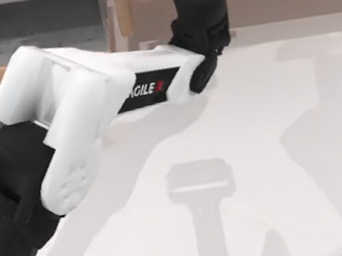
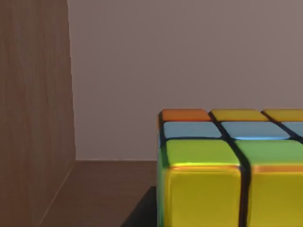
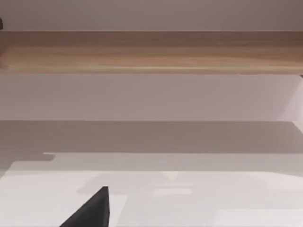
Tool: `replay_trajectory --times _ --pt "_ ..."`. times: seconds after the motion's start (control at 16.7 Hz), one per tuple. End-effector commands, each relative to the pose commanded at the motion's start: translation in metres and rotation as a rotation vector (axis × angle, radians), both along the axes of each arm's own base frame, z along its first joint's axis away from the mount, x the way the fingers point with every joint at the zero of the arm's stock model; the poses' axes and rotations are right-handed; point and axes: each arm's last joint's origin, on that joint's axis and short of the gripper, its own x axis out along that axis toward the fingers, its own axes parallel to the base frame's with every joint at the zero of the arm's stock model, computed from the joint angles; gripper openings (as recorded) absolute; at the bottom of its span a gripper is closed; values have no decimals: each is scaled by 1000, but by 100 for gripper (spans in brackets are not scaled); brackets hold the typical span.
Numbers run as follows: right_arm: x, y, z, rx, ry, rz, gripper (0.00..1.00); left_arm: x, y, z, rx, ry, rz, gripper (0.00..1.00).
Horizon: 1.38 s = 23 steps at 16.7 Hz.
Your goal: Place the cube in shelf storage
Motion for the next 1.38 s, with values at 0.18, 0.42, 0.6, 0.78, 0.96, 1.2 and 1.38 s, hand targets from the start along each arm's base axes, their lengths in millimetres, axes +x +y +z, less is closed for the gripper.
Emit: replay_trajectory --times 0.18,0.42,0.6,0.78,0.96,1.2,1.38 --pt "0 0 0 0 0 0 100 2 0 0 1 1 0 0" --pt "0 0 0 0 0 0 100 2 0 0 1 1 0 15" --pt "0 0 0 0 0 0 100 2 0 0 1 1 0 38" --pt "0 0 0 0 0 0 100 2 0 0 1 1 0 60" --pt "0 0 0 0 0 0 100 2 0 0 1 1 0 83" --pt "0 0 0 0 0 0 100 2 0 0 1 1 0 100" --pt "0 0 0 0 0 0 100 2 0 0 1 1 0 100"
